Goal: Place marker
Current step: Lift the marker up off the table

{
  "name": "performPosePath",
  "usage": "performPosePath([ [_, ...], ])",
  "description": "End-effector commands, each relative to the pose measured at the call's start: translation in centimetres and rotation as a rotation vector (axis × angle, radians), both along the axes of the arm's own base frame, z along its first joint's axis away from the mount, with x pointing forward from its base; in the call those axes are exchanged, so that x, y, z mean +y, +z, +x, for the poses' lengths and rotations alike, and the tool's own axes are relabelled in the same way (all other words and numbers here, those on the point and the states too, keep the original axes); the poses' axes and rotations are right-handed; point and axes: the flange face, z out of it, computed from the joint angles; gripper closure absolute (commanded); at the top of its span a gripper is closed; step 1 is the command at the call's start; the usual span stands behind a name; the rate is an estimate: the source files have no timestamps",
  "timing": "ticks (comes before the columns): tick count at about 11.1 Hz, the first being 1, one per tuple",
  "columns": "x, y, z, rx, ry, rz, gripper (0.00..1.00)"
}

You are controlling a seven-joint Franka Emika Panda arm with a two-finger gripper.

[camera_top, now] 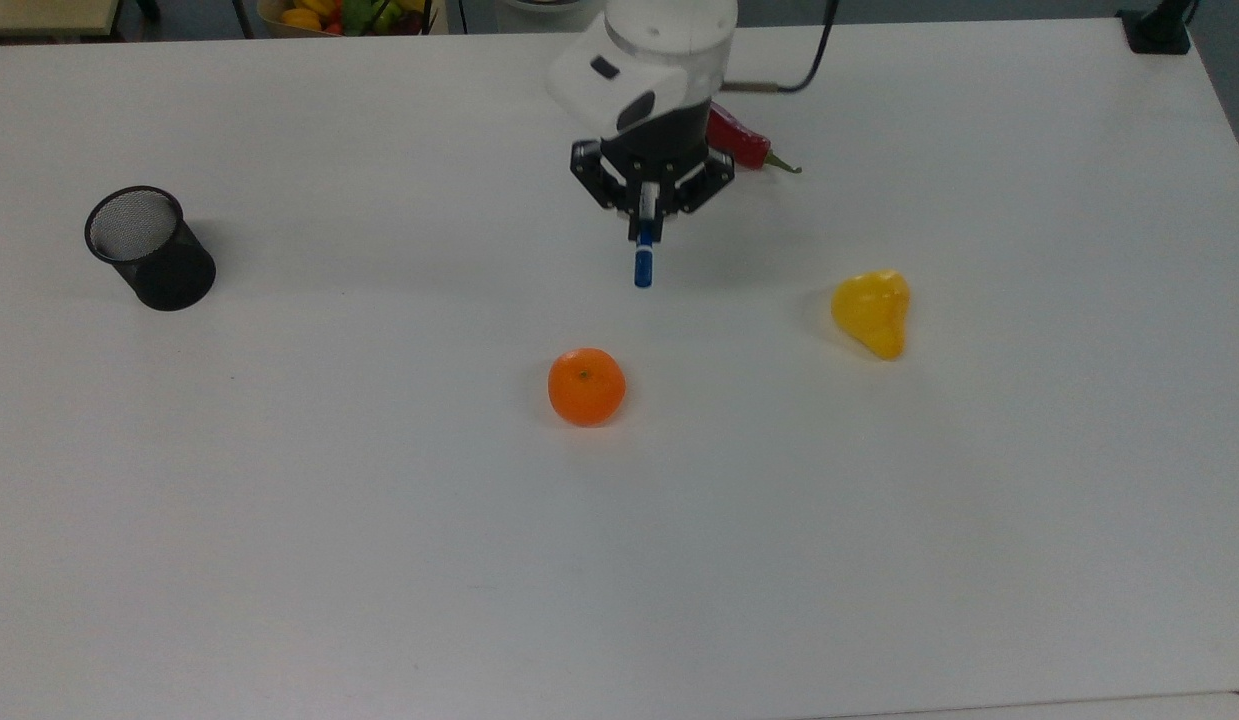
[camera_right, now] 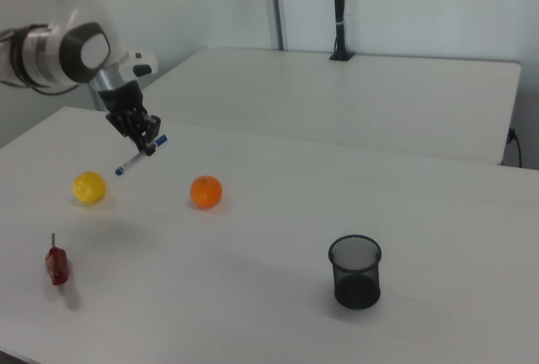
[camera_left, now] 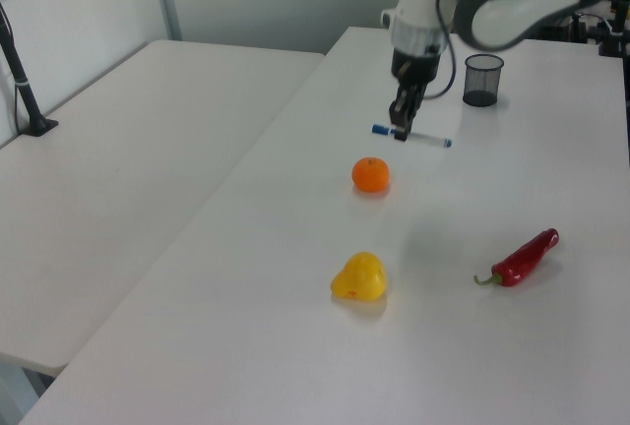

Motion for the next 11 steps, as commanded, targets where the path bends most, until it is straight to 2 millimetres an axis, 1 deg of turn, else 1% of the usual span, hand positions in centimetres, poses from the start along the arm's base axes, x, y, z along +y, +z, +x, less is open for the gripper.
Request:
performPosePath([
  [1,-3.6,6.1,-3.7,0.049,0.040,0.038,1.00],
  [3,-6.7,9.5,-5.4,0.057,0.066,0.084,1.00],
  [4,-8.1,10.7,-6.1,0.055,0.071,0.093,1.00],
  [6,-9.9,12.4,-7.0,0.042,0.073,0.097,1.00],
  [8,-11.0,12.8,-7.1,0.034,0.061,0.099,1.00],
  [11,-12.9,12.8,-6.9,0.023,0.026,0.098,1.00],
])
